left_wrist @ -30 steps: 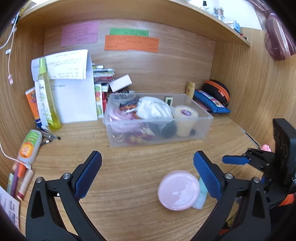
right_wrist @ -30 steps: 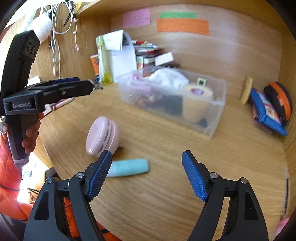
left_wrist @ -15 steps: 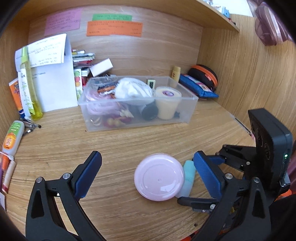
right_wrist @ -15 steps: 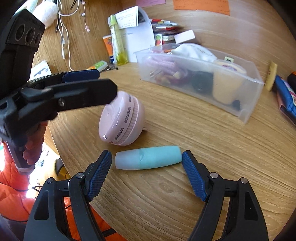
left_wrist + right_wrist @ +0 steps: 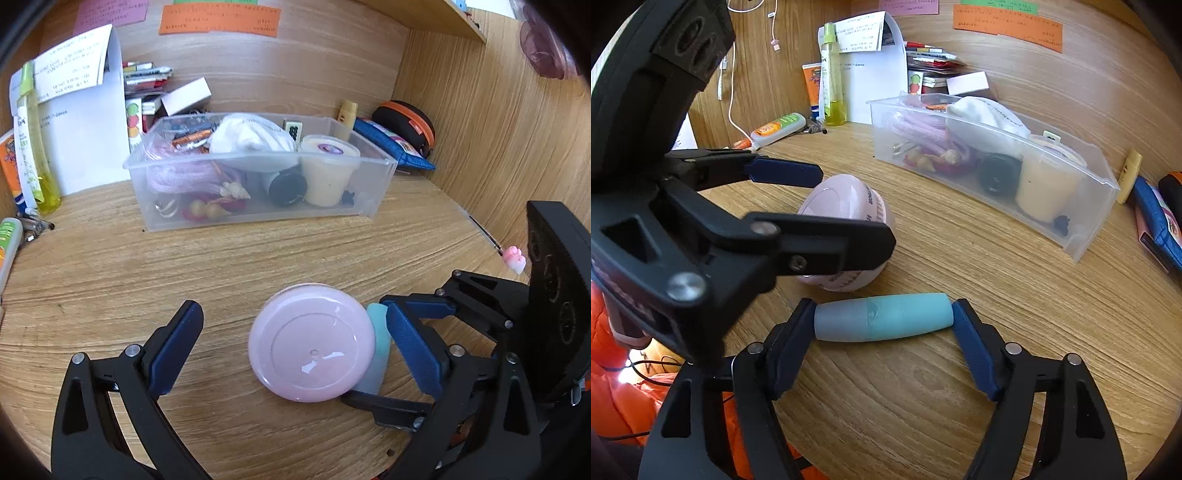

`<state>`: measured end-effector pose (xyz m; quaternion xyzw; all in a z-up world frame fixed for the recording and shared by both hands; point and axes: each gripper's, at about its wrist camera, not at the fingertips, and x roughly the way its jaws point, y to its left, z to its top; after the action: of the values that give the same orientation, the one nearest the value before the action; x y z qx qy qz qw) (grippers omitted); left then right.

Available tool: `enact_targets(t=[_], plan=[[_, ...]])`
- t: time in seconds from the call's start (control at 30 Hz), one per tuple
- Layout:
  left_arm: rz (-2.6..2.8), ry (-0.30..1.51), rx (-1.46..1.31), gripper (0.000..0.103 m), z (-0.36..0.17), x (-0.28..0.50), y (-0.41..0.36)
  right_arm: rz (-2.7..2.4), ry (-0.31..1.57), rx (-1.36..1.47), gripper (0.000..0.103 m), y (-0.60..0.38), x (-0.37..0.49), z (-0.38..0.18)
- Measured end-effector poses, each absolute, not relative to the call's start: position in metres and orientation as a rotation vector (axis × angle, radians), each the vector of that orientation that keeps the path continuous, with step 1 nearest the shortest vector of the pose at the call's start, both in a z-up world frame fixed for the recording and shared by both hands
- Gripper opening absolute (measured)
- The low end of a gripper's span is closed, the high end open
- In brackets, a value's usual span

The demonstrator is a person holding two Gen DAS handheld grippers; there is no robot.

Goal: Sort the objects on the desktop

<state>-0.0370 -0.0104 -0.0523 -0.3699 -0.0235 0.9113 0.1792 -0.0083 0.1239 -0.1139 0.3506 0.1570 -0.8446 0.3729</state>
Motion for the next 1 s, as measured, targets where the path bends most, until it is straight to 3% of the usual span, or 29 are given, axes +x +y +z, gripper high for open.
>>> enact_targets(t=[0.5, 0.63, 0.73, 1.0], plan=[[2.598, -0.043, -1.035, 0.100, -0.056, -0.041, -0.005, -2.304, 0.344, 0.932, 0.071, 0.173, -0.024, -0.101], [2.573, -0.018, -1.050, 0.077, -0.058, -0.042, 0.000, -2.330, 0.312, 0.918, 0.071, 0.182, -0.028, -0.095], [2.553, -0.022, -1.082, 0.065, -0.063, -0.046, 0.002, -2.341, 0.300, 0.903, 0.071, 0.184, -0.029, -0.091], [2.562, -0.040, -1.080, 0.062, -0.065, -0.044, 0.002, -2.349, 0.287, 0.865, 0.071, 0.185, -0.028, -0.082]])
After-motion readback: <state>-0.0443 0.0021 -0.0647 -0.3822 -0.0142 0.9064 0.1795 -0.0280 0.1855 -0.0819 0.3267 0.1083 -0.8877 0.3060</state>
